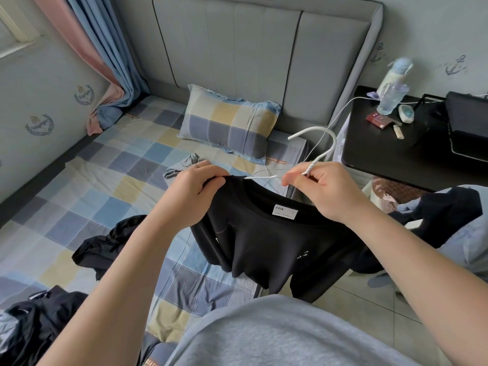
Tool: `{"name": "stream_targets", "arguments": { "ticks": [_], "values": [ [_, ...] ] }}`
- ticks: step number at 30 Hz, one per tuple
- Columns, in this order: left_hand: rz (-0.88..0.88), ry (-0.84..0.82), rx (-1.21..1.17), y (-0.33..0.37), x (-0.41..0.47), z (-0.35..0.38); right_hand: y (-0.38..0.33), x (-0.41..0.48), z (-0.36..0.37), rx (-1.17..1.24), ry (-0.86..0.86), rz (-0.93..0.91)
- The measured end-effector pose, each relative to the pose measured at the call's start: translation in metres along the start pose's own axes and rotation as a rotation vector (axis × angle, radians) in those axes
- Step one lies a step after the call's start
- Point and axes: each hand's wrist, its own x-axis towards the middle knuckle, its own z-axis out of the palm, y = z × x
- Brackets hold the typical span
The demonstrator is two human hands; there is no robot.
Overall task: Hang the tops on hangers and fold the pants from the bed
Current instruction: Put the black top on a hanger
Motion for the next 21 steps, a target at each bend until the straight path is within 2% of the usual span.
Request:
{"name": "stream_targets", "arguments": {
  "ticks": [6, 12, 17, 19, 21],
  "values": [
    [-0.026, 0.156, -0.007, 0.006, 0.004, 0.010, 0.010, 0.014, -0.008, 0.062, 0.020, 0.044],
    [-0.128, 0.264, -0.071, -0.013, 0.004, -0.003, 0.056, 0.006, -0.040, -0.193, -0.119, 0.250],
    [-0.215, 0.335, -0.100, -0.035, 0.005, -0.013, 0.091, -0.010, -0.058, -0.109, -0.244, 0.499],
    [-0.212, 0.351, -0.075, -0.040, 0.005, -0.016, 0.098, -0.013, -0.063, -0.206, -0.269, 0.521],
    [-0.199, 0.340, -0.044, -0.042, 0.006, -0.017, 0.099, -0.012, -0.066, -0.276, -0.214, 0.509]
  ]
}}
